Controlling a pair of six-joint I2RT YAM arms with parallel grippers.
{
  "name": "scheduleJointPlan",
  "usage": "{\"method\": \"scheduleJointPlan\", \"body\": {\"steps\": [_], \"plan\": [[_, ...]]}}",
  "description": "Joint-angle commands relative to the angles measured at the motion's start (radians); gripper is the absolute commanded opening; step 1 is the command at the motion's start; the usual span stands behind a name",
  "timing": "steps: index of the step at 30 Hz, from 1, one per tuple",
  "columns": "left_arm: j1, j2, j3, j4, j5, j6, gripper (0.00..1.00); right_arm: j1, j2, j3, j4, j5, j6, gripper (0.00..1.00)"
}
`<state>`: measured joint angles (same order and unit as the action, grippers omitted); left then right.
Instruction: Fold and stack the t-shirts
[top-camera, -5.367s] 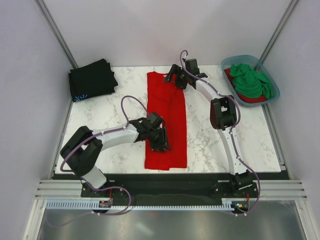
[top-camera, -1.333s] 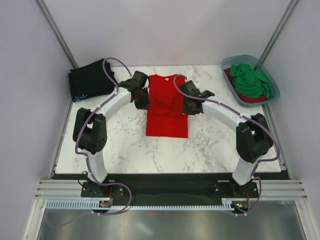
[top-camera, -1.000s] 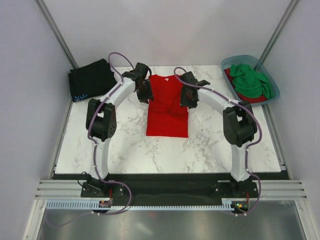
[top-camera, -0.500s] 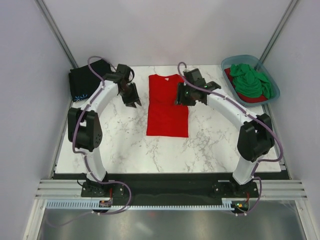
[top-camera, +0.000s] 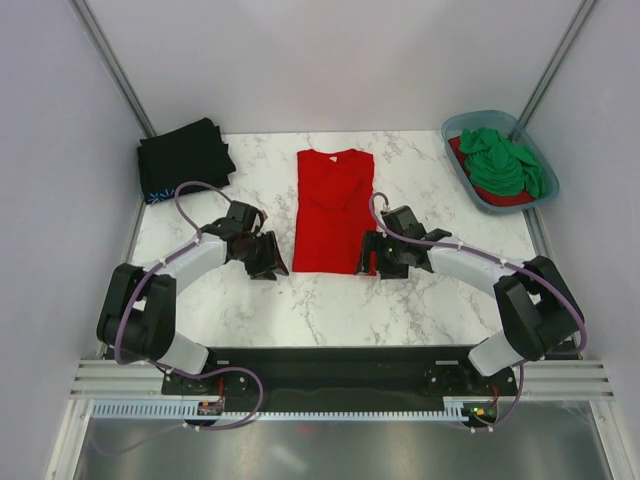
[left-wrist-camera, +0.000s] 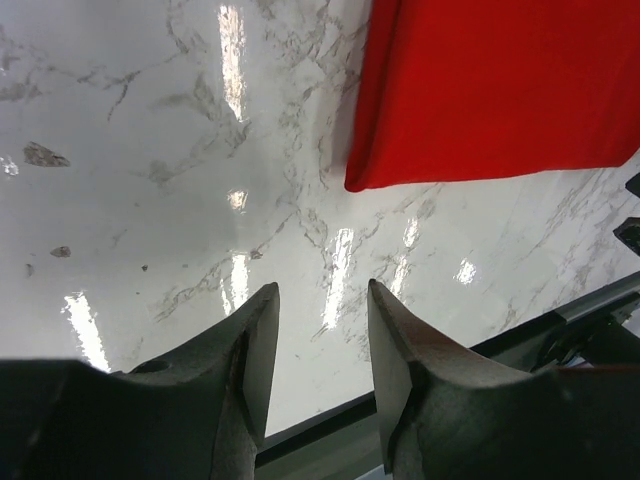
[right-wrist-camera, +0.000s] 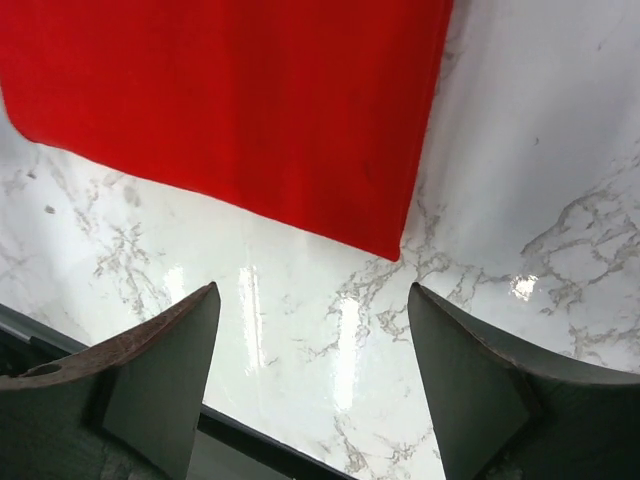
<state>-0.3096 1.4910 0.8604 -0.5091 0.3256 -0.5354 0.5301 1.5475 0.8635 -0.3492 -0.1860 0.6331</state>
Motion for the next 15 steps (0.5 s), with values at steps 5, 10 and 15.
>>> {"method": "scheduleJointPlan", "body": {"steps": [5, 10, 15], "plan": [[-0.02, -0.021, -0.057, 0.211, 0.02, -0.071, 0.49, -0.015, -0.032, -0.086, 0.173, 0.005, 0.022, 0.82], [-0.022, 0.009, -0.06, 0.239, 0.012, -0.089, 0.49, -0.036, 0.011, -0.106, 0.214, -0.01, 0.008, 0.71], [-0.023, 0.06, -0.051, 0.264, 0.004, -0.092, 0.49, -0.061, 0.039, -0.107, 0.226, -0.027, -0.013, 0.48]]}}
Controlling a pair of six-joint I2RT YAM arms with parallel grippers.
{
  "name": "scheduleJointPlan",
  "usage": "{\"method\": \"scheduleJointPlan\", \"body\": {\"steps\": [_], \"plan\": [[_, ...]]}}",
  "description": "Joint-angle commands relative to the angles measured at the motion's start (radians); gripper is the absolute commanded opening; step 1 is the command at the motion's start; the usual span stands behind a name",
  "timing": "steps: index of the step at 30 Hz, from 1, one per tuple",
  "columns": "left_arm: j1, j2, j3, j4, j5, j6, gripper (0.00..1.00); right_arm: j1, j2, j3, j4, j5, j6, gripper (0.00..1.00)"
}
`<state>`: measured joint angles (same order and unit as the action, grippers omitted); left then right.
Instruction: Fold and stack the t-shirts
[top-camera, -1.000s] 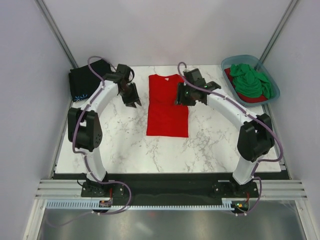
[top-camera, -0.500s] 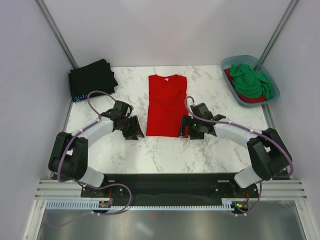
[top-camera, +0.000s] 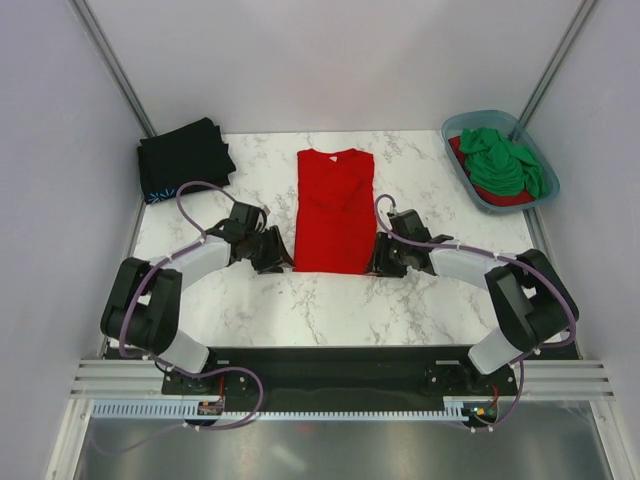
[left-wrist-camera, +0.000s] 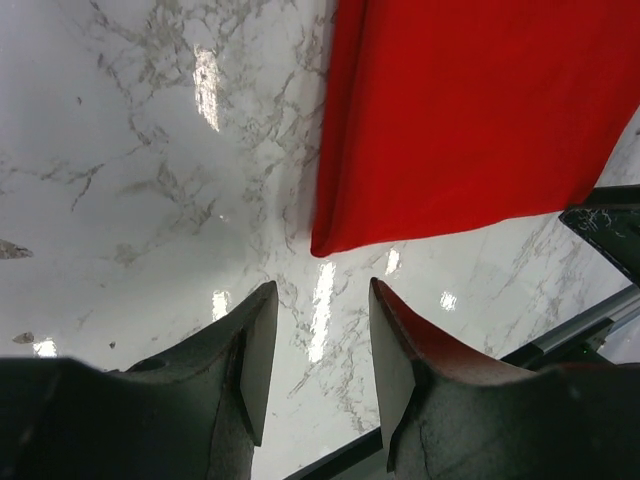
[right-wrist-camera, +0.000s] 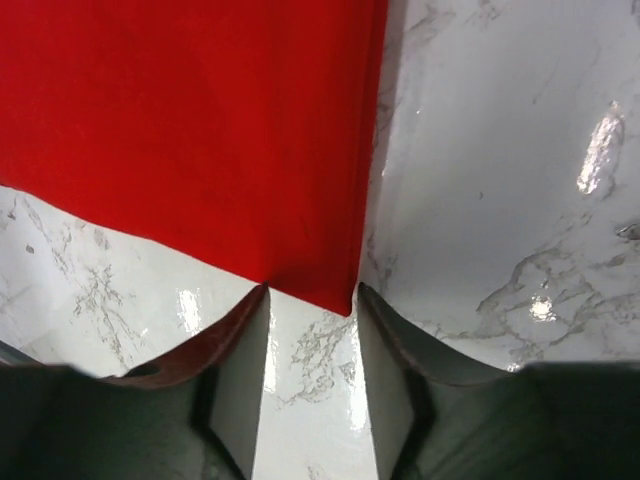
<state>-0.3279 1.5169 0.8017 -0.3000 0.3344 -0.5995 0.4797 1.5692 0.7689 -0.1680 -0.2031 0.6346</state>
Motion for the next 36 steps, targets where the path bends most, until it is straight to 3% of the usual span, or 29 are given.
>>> {"method": "scheduleJointPlan", "body": {"steps": [1, 6, 12, 20, 24, 26, 31, 36], "plan": [[-0.005, 0.038, 0.007, 0.058, -0.005, -0.028, 0.49, -0.012, 0.018, -0.019, 0.05, -0.015, -0.016, 0.45], [-0.019, 0.068, 0.001, 0.088, -0.008, -0.039, 0.49, -0.015, 0.028, -0.029, 0.07, -0.044, -0.03, 0.3], [-0.034, 0.097, -0.035, 0.156, -0.008, -0.063, 0.49, -0.018, 0.048, -0.034, 0.074, -0.058, -0.044, 0.25], [-0.043, 0.15, -0.045, 0.17, -0.092, -0.072, 0.36, -0.035, 0.049, -0.052, 0.078, -0.073, -0.053, 0.22], [-0.048, 0.146, -0.045, 0.174, -0.1, -0.08, 0.09, -0.036, 0.042, -0.06, 0.076, -0.09, -0.05, 0.11], [-0.059, 0.132, -0.055, 0.173, -0.098, -0.08, 0.03, -0.039, 0.028, -0.062, 0.068, -0.094, -0.05, 0.03], [-0.097, 0.05, -0.055, 0.107, -0.084, -0.08, 0.02, -0.044, -0.023, -0.045, -0.002, -0.078, -0.09, 0.0], [-0.216, -0.093, -0.073, 0.001, -0.124, -0.112, 0.02, -0.043, -0.161, -0.1, -0.079, -0.12, -0.067, 0.0]]}}
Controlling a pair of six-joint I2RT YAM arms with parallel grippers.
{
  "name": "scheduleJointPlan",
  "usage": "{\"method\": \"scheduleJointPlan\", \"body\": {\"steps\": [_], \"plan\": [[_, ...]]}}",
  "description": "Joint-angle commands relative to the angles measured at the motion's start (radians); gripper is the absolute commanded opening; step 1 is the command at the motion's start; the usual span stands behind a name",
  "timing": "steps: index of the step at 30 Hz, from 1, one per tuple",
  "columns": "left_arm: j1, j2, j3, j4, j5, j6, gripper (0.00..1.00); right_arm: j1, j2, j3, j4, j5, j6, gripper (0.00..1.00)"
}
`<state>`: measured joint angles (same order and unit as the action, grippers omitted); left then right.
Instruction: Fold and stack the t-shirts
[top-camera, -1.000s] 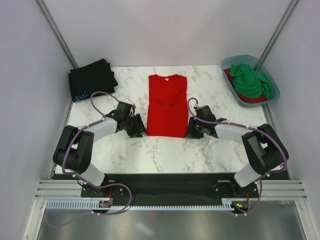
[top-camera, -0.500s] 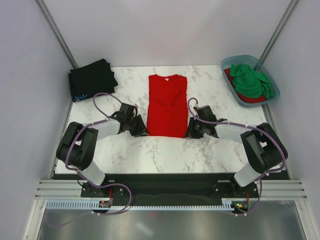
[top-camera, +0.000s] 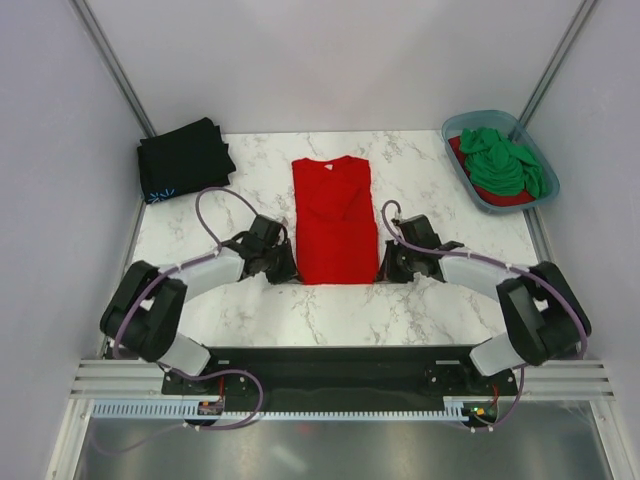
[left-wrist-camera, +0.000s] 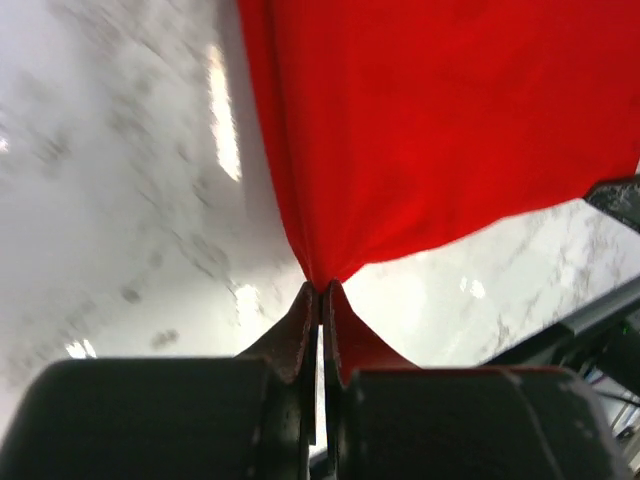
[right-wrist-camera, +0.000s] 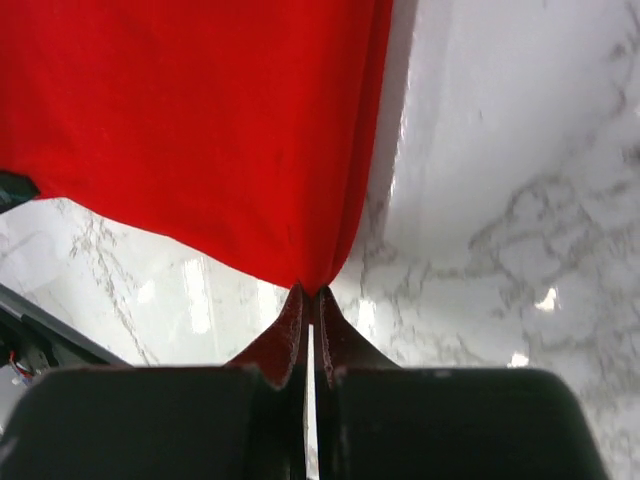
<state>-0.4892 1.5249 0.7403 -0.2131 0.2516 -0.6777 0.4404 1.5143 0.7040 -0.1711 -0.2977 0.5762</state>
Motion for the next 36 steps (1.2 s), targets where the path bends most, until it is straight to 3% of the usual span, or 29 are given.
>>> {"method": "scheduleJointPlan", "body": {"steps": [1, 8, 15, 25, 36], "plan": [[-0.072, -0.126, -0.025, -0.101, -0.044, -0.042, 0.02, -0.005, -0.176, -0.043, -0.094, -0.029, -0.001, 0.0], [-0.241, -0.486, -0.025, -0.4, -0.09, -0.108, 0.02, 0.007, -0.523, -0.012, -0.452, -0.018, 0.031, 0.0], [-0.258, -0.687, 0.128, -0.607, -0.144, -0.135, 0.02, 0.032, -0.68, 0.164, -0.715, 0.046, 0.067, 0.0], [-0.246, -0.485, 0.287, -0.612, -0.343, -0.085, 0.02, 0.031, -0.428, 0.425, -0.709, 0.224, -0.045, 0.0], [-0.103, -0.306, 0.404, -0.579, -0.319, -0.013, 0.02, 0.003, -0.116, 0.618, -0.634, 0.255, -0.145, 0.0]]}}
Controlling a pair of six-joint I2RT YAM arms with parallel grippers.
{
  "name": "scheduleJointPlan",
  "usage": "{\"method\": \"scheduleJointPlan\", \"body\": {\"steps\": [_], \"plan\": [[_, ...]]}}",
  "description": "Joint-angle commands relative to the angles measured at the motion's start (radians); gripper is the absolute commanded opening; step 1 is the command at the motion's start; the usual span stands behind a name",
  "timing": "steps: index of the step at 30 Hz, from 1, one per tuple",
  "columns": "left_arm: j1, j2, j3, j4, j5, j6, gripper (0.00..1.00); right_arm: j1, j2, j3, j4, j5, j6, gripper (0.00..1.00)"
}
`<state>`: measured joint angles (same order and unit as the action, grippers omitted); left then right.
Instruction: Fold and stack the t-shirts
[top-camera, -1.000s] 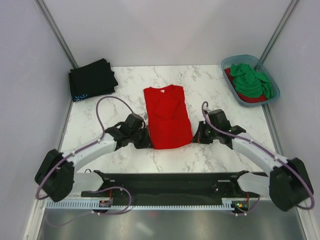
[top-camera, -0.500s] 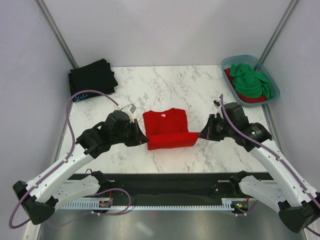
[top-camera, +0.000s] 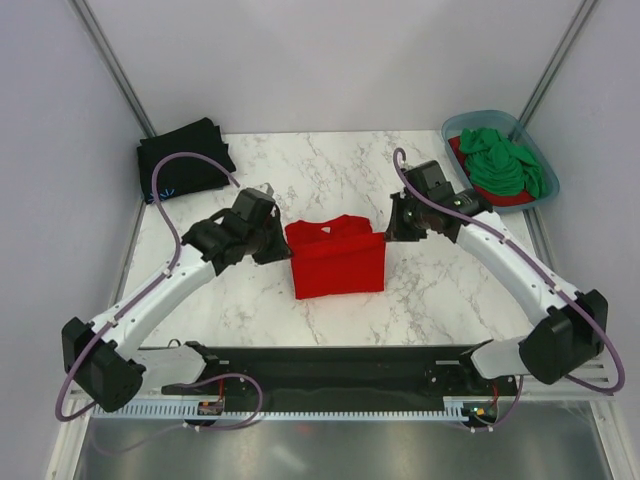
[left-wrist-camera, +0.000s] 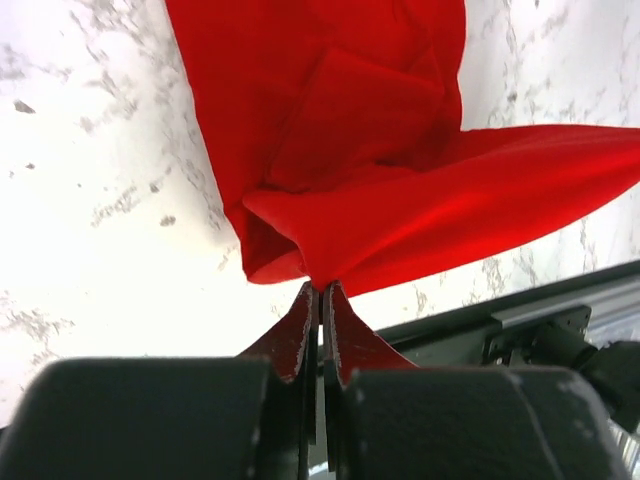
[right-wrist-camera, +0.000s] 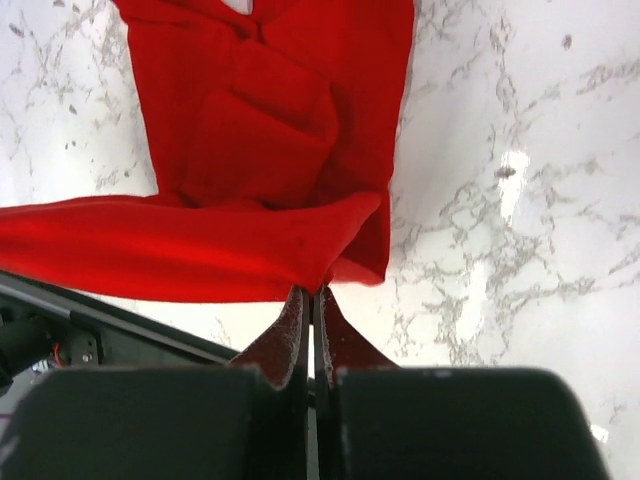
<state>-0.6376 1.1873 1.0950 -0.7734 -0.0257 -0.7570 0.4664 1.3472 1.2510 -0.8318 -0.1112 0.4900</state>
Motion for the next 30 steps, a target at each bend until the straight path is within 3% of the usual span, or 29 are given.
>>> {"method": "scheduleJointPlan", "body": {"steps": [1, 13, 27, 29, 30], "plan": [[0.074, 0.043, 0.052, -0.015, -0.03, 0.079, 0.02, -0.025, 0.072, 0.083, 0.033, 0.067, -0.065, 0.0], [0.285, 0.322, 0.19, 0.046, 0.113, 0.169, 0.02, -0.071, 0.403, 0.372, 0.046, 0.022, -0.113, 0.0], [0.343, 0.707, 0.431, 0.054, 0.139, 0.183, 0.02, -0.132, 0.749, 0.625, 0.057, -0.051, -0.128, 0.0], [0.357, 0.747, 0.482, 0.052, 0.144, 0.194, 0.04, -0.138, 0.793, 0.698, 0.056, -0.059, -0.122, 0.04], [0.369, 0.79, 0.502, 0.036, 0.147, 0.196, 0.06, -0.146, 0.837, 0.729, 0.057, -0.068, -0.117, 0.17]]}}
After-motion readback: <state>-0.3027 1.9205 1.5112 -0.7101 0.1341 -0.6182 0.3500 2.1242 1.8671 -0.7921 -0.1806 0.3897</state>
